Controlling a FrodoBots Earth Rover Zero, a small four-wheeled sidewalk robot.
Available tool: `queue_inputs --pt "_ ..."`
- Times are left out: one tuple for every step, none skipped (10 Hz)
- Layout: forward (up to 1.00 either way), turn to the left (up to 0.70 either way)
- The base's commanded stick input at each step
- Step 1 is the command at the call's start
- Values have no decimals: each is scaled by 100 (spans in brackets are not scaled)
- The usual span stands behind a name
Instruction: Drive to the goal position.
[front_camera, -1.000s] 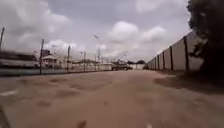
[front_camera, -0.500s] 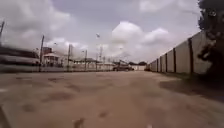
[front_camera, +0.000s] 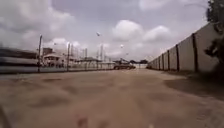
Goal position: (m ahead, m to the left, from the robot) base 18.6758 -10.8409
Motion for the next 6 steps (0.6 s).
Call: queue_inputs --pt "70 0" --pt "70 0" --pt "70 0" --pt "70 0" --pt "70 0" --pt "70 0"
